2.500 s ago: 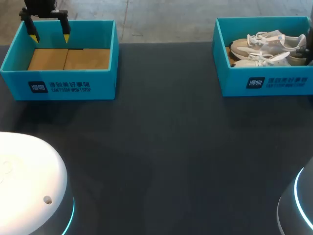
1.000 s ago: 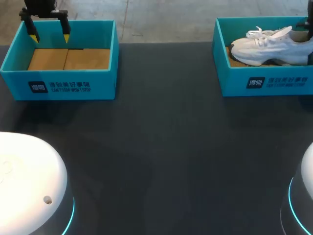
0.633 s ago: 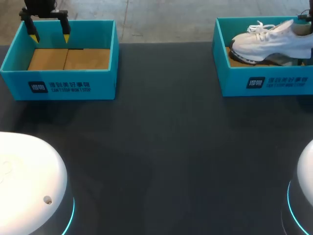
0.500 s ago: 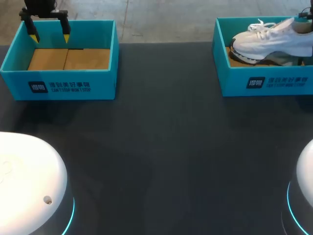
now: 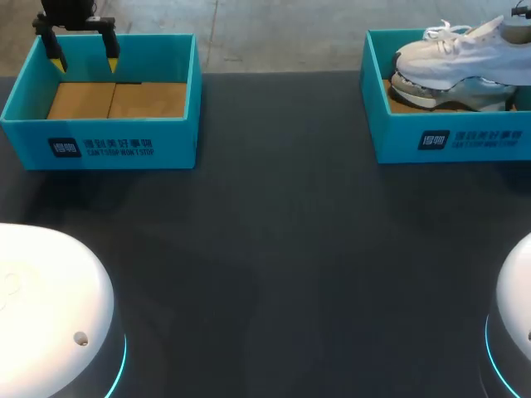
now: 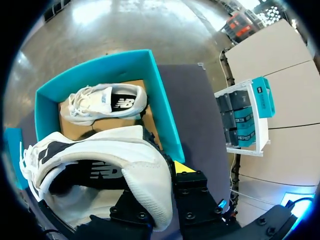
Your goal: Take the shoe out of the shoebox, open the shoe tongue, remove and reinsert the insole, then place the shoe into the shoebox
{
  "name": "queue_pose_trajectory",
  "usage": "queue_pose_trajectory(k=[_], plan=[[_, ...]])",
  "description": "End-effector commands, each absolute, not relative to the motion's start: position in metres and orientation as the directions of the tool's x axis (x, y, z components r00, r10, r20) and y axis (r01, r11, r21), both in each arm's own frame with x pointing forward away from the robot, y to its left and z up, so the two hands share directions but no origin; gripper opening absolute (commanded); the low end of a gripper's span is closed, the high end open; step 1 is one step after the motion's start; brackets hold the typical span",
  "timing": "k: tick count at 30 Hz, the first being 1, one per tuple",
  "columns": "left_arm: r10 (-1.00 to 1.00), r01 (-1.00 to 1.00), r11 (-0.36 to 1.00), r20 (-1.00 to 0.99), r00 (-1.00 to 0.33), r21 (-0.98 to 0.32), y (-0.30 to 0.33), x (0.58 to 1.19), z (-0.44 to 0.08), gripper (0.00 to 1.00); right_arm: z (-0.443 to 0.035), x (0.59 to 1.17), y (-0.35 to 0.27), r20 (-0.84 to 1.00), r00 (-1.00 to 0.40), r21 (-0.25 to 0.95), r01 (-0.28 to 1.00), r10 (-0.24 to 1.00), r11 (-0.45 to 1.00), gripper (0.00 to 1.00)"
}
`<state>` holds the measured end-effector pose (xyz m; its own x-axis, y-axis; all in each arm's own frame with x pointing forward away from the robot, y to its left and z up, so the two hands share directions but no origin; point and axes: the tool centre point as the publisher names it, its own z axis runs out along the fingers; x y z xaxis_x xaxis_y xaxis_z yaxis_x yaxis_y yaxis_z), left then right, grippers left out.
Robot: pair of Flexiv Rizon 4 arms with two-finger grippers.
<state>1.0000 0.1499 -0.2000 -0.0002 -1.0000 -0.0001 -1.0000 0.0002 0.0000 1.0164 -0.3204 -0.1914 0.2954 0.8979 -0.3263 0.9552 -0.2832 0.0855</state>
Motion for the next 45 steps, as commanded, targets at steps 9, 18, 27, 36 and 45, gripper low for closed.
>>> queue_pose_trajectory(k=[9,18,27,36,45], plan=[[-1.0,-1.0,0.0,0.0,0.0,0.0,0.15,1.0,-0.2,1.0,-0.168,0.97,-0.286,-0.339,0.305,0.104,0.952,0.89,-0.287,0.0],[-1.0,-1.0,0.0,0.0,0.0,0.0,0.15,1.0,-0.2,1.0,-0.166,0.941,-0.254,-0.342,0.305,0.107,0.952,0.889,-0.285,0.0],[-1.0,-1.0,0.0,0.0,0.0,0.0,0.15,1.0,-0.2,1.0,-0.164,0.907,-0.213,-0.334,0.31,0.125,0.951,0.89,-0.284,0.0],[-1.0,-1.0,0.0,0.0,0.0,0.0,0.15,1.0,-0.2,1.0,-0.173,0.875,-0.17,-0.329,0.292,0.134,0.956,0.898,-0.261,0.0],[-1.0,-1.0,0.0,0.0,0.0,0.0,0.15,1.0,-0.2,1.0,-0.186,0.849,-0.144,-0.326,0.286,0.127,0.958,0.901,-0.258,0.0]])
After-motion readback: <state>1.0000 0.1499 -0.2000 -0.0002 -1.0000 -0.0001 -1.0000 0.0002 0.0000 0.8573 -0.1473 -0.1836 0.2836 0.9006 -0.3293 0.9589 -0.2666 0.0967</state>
